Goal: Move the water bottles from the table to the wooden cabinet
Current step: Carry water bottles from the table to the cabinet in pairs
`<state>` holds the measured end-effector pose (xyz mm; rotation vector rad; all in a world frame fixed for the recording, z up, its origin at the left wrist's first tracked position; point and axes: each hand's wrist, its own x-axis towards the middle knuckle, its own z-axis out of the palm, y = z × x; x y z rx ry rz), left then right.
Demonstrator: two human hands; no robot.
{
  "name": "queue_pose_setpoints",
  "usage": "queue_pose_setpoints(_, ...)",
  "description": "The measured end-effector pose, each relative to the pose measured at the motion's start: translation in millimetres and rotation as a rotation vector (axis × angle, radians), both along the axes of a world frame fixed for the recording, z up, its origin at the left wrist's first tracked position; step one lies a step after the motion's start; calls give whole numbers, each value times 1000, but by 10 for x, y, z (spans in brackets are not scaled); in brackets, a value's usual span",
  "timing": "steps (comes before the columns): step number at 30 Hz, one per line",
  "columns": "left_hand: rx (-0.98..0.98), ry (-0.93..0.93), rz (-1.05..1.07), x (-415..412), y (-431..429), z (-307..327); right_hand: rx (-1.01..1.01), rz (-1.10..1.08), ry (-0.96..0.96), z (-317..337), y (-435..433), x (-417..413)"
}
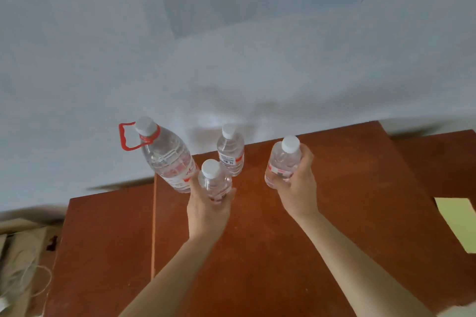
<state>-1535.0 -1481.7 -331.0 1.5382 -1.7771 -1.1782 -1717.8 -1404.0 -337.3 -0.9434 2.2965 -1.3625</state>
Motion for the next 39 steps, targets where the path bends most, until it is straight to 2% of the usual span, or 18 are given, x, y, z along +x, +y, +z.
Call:
queue_pose_setpoints(4,-64,-30,-3,-175,-120,-362,-72,33,-10,-380,-402,-144)
queue_pose_setpoints(10,-123,-70,47,-180,-195,-638,-32,141,206,-669,-616,-252)
queue_pose_setpoints(15,-172,-89,60,-186,-166,-740,-23,158,293,-789,-586,-227)
queue_pose_setpoints(22,-129,-110,40,-173,-98,-735,-14,145,223,-790,-524,-240)
queue_pose_setpoints(25,-24,-181,-26,-137,-44,-470,75,168,138,-601,-412,-212)
queue_pose_setpoints(27,-43,-263,-93,-61,-1,-246,132,227,181,-425,-265,-201)
queue_pose_setpoints(30,-161,-320,-149,112,104,214,183,312,321,-71,-26,-177)
queue_pose_setpoints(34,-407,-335,-222,376,46,927,173,273,523,620,-24,-118)
queue_pose_setpoints(39,-751,-337,-153,821,-127,2060,-41,318,793,1907,-410,193)
